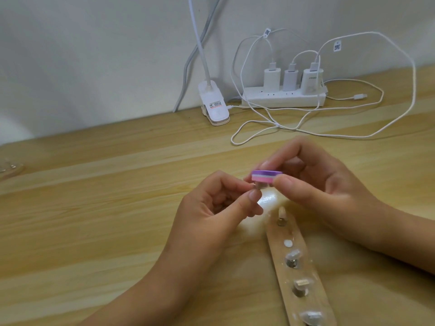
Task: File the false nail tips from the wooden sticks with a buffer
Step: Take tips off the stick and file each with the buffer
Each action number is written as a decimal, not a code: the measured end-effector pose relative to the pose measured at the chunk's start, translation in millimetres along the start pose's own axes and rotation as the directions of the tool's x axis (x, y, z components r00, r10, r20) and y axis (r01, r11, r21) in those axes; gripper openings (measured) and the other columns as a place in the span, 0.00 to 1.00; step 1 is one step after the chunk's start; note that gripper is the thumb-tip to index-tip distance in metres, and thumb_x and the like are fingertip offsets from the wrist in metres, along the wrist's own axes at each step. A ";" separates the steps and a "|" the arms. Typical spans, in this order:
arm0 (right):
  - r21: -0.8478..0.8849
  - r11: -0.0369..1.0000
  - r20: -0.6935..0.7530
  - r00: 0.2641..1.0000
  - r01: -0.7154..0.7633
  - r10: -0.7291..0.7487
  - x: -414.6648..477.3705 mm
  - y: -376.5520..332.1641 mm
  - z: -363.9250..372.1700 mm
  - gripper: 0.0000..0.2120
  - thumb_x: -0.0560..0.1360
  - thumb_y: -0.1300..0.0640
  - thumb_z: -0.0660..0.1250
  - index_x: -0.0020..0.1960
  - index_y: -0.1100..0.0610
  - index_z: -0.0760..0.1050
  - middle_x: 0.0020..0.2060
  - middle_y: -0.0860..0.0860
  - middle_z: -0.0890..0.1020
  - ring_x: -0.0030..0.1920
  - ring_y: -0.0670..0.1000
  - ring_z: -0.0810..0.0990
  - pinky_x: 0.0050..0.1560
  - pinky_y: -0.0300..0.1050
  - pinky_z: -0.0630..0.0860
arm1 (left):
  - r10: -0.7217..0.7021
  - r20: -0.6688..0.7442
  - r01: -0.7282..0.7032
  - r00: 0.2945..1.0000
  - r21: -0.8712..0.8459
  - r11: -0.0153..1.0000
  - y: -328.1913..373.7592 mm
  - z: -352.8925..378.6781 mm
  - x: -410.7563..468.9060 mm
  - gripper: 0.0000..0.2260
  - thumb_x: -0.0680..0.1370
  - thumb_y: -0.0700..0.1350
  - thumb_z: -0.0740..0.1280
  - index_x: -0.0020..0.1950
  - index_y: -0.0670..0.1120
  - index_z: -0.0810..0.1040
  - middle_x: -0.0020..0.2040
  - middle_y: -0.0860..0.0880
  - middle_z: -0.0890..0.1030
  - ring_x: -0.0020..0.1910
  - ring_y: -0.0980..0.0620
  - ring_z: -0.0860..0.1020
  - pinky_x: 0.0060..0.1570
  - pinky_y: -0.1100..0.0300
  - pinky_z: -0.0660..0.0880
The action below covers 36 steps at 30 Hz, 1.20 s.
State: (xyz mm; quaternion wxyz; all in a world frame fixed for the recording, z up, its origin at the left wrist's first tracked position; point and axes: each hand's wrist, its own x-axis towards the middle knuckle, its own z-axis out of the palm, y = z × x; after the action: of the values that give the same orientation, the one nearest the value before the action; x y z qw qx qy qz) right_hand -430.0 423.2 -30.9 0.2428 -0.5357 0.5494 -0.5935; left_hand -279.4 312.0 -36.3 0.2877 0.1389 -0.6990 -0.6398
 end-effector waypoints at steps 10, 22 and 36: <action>-0.079 0.996 -0.006 0.999 0.047 -0.048 -1.9 0.4 0.4 0.08 0.76 0.53 0.69 0.52 0.56 0.75 0.51 0.52 0.83 0.56 0.51 0.82 0.58 0.53 0.76 | 0.014 0.014 -0.014 1.000 0.014 1.000 -1.6 0.1 -0.6 0.04 0.70 0.48 0.72 0.41 0.49 0.81 0.35 0.49 0.84 0.36 0.58 0.81 0.39 0.69 0.75; -0.282 0.929 -0.001 0.968 0.239 -0.249 -0.5 3.7 0.0 0.14 0.72 0.57 0.72 0.54 0.59 0.73 0.56 0.50 0.81 0.63 0.53 0.79 0.56 0.55 0.75 | 0.023 0.011 -0.023 1.000 0.049 0.999 -5.1 -1.6 0.7 0.03 0.72 0.49 0.70 0.42 0.50 0.80 0.34 0.51 0.82 0.36 0.58 0.80 0.40 0.69 0.74; -0.422 0.838 0.046 0.931 0.347 -0.362 0.0 3.5 -2.1 0.11 0.74 0.56 0.69 0.55 0.57 0.74 0.58 0.53 0.79 0.62 0.53 0.78 0.62 0.53 0.72 | 0.034 0.018 -0.033 0.999 -0.005 0.999 -6.3 0.1 0.4 0.02 0.74 0.45 0.69 0.41 0.48 0.79 0.33 0.51 0.82 0.35 0.58 0.79 0.38 0.70 0.73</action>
State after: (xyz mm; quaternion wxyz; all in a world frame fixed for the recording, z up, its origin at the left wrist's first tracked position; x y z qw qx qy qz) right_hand -433.0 423.1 -33.7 -0.0028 -0.6571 0.5604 -0.5042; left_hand -280.9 310.9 -42.3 0.2923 0.1206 -0.7022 -0.6380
